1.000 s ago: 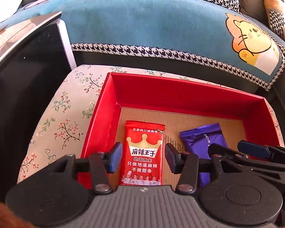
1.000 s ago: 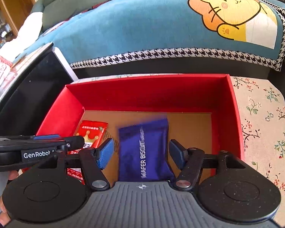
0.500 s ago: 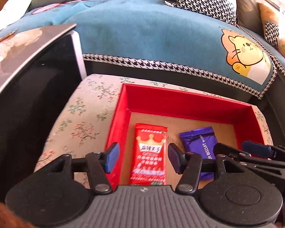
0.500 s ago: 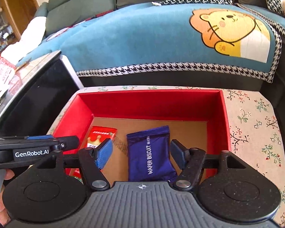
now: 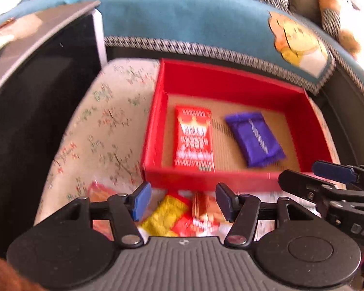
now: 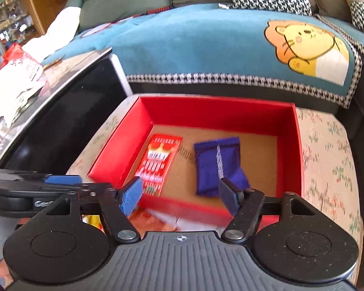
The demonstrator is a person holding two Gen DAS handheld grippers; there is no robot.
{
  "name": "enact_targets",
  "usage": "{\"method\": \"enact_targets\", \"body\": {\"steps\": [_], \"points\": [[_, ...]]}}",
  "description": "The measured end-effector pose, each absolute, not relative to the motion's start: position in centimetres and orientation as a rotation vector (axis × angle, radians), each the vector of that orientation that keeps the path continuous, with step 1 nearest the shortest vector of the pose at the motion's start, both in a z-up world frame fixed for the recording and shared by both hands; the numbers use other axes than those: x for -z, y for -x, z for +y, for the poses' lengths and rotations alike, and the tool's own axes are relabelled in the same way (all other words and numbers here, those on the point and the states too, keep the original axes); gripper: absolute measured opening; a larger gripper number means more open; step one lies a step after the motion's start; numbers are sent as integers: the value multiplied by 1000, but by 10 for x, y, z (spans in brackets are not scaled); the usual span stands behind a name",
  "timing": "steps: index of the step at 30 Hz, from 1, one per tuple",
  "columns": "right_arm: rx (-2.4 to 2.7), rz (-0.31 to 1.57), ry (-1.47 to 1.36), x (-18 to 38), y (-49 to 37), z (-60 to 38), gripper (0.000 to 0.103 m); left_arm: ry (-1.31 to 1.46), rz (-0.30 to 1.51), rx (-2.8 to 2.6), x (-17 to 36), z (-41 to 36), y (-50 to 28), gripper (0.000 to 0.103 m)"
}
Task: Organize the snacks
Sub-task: 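Lower both packets into the red box and open both tools, then move the left tool to the yellow Trolli packet while the right tool approaches the wrapped cake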
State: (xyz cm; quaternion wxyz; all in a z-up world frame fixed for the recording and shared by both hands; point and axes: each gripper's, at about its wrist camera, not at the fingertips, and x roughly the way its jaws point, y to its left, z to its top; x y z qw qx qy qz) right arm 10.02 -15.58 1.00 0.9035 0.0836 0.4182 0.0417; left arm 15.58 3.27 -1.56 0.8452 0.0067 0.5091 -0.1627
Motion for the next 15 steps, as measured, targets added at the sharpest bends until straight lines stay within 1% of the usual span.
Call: {"method": "enact_targets", "body": {"steps": [12,15], "points": [[-92,942,-243,1,-34,-148,76,-93,1167,441,46,28,-160,99],[-91,948,-258,2,-18,-144,76,-117,1162,446,49,26,-164,100]]}}
